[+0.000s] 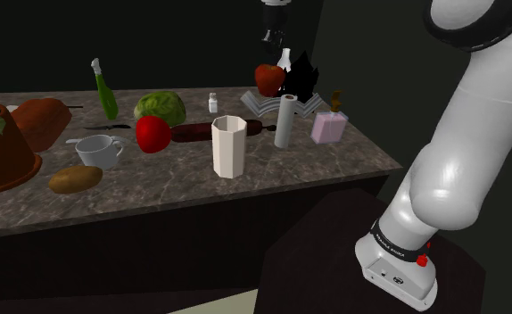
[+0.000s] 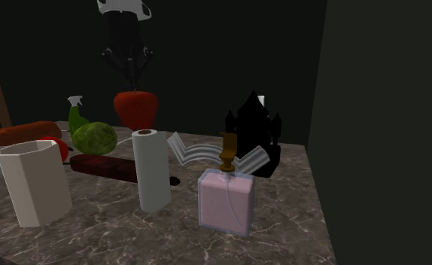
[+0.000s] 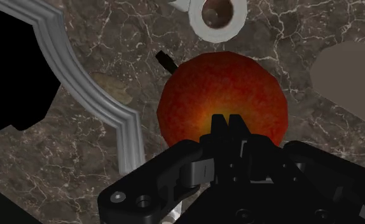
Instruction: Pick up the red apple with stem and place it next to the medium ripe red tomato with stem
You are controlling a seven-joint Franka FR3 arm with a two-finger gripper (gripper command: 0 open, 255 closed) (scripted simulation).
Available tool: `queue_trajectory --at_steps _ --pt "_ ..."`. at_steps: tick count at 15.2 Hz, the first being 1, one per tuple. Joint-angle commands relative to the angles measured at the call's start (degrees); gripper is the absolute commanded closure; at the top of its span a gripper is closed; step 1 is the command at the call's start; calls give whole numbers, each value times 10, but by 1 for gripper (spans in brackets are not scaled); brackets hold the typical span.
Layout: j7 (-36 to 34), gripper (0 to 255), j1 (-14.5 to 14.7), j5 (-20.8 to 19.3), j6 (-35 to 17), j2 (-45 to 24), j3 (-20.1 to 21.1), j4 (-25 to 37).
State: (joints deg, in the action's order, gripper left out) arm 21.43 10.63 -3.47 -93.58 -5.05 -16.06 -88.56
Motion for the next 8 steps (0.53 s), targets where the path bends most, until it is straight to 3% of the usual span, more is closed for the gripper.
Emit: queue_trajectory --at_steps 1,8 --pt "-27 255 15 1 7 -9 12 14" --pt "-101 255 56 12 39 -79 45 109"
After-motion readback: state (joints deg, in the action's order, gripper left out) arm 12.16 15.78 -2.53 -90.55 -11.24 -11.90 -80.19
